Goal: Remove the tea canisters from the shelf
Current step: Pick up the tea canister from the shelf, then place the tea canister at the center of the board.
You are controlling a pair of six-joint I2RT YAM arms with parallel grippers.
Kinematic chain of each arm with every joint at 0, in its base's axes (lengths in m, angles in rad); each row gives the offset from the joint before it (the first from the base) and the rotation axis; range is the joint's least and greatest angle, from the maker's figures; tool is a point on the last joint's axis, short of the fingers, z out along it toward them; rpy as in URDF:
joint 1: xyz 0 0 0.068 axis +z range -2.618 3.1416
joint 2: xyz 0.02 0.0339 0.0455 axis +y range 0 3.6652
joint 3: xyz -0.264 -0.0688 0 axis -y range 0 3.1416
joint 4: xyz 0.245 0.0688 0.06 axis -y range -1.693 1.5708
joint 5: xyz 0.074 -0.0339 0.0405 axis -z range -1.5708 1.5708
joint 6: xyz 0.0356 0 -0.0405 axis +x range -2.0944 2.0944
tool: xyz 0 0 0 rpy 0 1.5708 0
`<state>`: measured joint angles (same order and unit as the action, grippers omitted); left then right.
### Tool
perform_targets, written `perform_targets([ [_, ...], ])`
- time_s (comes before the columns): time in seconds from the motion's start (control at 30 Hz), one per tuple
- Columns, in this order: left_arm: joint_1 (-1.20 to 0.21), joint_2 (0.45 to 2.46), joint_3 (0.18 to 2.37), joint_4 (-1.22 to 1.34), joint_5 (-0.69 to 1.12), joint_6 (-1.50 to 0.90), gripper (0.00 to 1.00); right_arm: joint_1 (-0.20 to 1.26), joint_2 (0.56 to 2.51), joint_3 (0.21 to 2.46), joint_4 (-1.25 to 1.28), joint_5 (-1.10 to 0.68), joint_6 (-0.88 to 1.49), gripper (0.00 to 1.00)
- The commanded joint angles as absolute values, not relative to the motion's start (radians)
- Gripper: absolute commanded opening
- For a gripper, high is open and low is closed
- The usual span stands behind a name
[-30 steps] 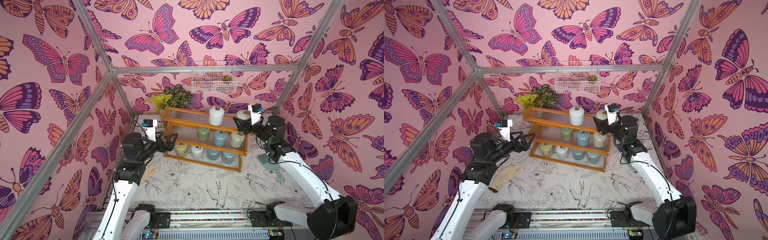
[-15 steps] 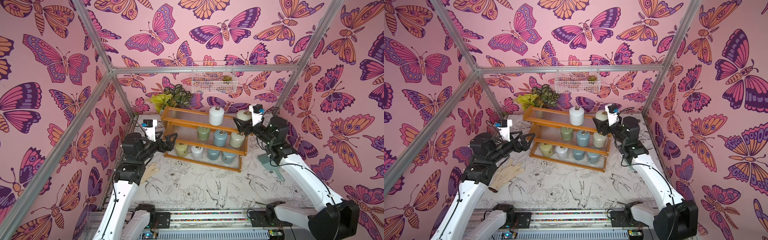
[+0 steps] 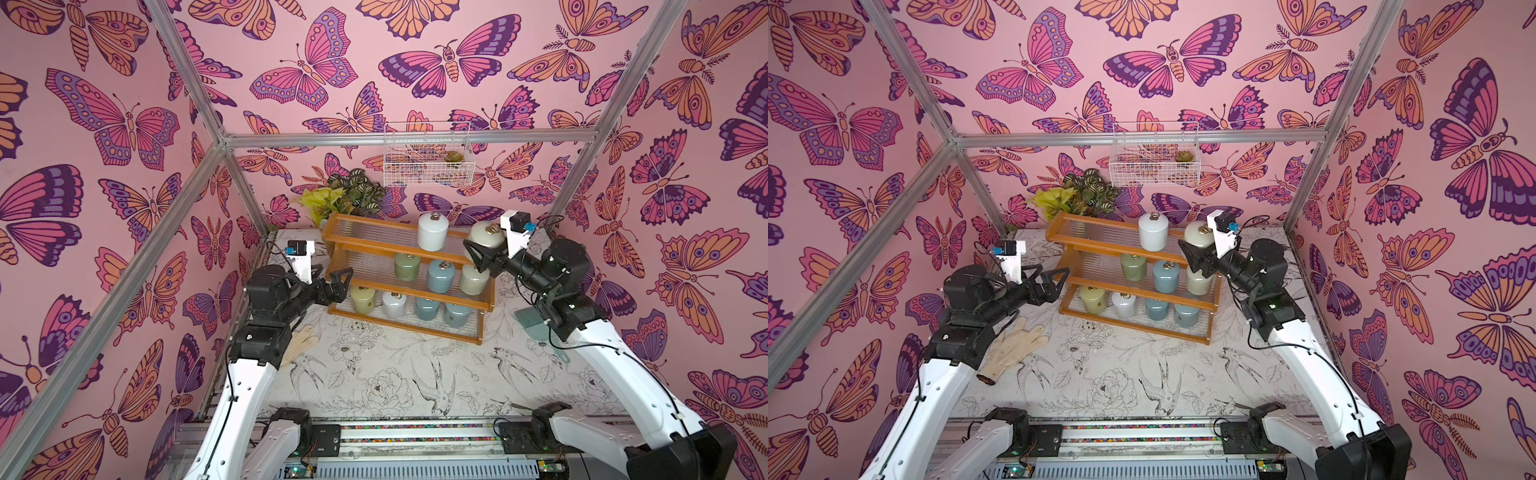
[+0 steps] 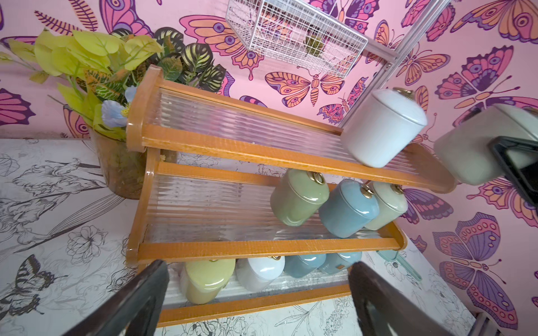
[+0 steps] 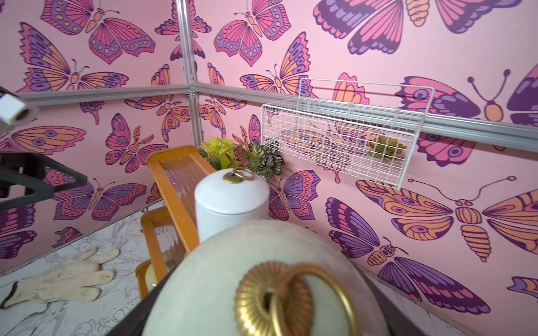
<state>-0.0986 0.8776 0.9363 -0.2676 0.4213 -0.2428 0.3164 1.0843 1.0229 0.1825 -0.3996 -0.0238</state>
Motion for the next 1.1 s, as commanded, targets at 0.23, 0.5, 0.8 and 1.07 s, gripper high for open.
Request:
perform_targets([
  [0.23,-0.102,0.854,0.940,-0.314,0.328,-0.224,1.00,0.536,1.068,1.019,0.200,-0.387,-0.082,0.69],
  [0.5,-0.102,0.830,0.930,-0.328,0.269,-0.256,1.00,0.750,1.149,0.990,0.308,-0.376,-0.082,0.70],
  [0.8,-0.102,0.815,0.926,-0.351,0.201,-0.251,1.00,0.895,1.338,0.961,0.597,-0.383,-0.023,0.71],
  [1.07,-0.102,0.815,0.927,-0.364,0.147,-0.236,1.00,0.980,1.620,1.009,0.776,-0.376,0.011,0.71],
])
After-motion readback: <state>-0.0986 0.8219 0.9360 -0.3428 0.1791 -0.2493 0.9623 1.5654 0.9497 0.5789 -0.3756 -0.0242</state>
